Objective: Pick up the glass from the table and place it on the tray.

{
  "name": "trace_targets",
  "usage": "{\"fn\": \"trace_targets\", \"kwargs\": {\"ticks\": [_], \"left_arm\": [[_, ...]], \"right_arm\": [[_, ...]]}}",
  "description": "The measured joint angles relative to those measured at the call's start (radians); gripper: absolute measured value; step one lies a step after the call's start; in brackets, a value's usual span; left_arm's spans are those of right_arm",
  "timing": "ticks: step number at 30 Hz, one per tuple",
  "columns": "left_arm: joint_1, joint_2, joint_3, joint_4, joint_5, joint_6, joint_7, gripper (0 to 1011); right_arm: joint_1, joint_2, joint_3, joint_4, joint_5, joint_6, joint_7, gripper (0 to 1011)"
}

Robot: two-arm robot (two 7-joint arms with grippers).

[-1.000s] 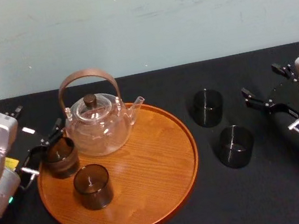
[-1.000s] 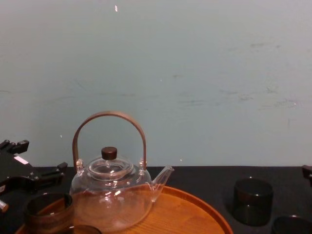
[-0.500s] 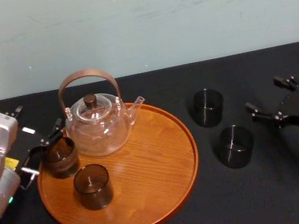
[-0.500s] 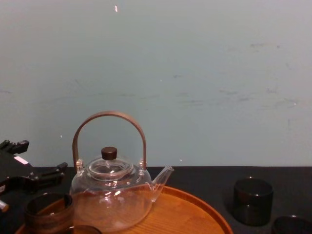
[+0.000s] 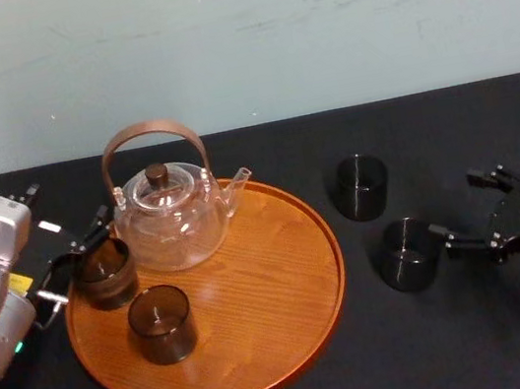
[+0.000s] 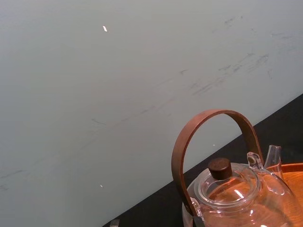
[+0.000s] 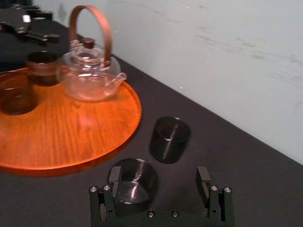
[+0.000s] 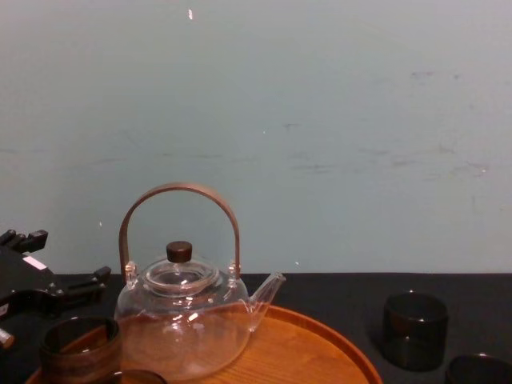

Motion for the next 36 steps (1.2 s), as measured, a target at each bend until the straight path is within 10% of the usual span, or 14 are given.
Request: {"fn": "trace_targets", "kwargs": {"ticks": [36], "left_arm": [[0.000,0.000,0.000,0.000,0.000,0.000,0.000,1001]], "right_arm": [[0.036,-0.052,-0.031,0.032,-0.034,0.180,0.115,1002]]}}
